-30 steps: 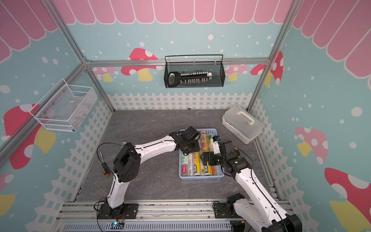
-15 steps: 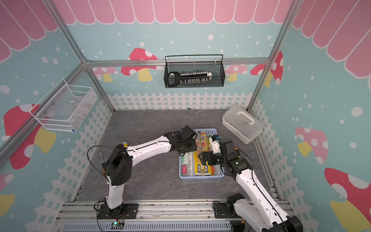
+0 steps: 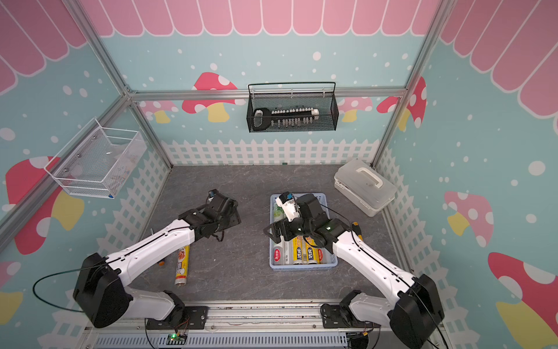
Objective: Put the plastic wrap into the basket
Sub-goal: Place the plastic wrap in the basket, then pick up the plastic wrap from the center of the board.
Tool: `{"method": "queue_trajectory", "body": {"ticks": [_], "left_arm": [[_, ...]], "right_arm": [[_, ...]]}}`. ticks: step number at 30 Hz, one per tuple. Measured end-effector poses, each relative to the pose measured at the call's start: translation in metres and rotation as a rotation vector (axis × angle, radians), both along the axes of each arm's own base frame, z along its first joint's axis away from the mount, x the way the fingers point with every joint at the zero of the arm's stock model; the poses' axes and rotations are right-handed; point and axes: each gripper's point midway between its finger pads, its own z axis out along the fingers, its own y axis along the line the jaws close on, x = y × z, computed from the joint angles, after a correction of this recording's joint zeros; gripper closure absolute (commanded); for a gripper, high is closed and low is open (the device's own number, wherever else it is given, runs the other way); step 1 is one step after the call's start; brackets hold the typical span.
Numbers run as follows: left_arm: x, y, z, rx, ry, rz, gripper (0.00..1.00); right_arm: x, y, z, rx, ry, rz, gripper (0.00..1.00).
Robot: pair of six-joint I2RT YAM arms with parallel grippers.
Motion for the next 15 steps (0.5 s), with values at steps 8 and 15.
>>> {"method": "queue_trajectory", "body": {"ticks": [8, 15], "left_arm": [[-0.042, 0.133, -0.027, -0.017, 0.032, 0.348, 0.16], [-0.051, 0.174, -0.039, -0.057, 0.071, 0.462, 0.12]], "right_arm": [[-0.004, 0.07, -0.023, -0.077, 0.019, 0.151, 0.01], [-0.019, 0.115, -0.041, -0.121, 0.039, 0.256, 0.0]]}}
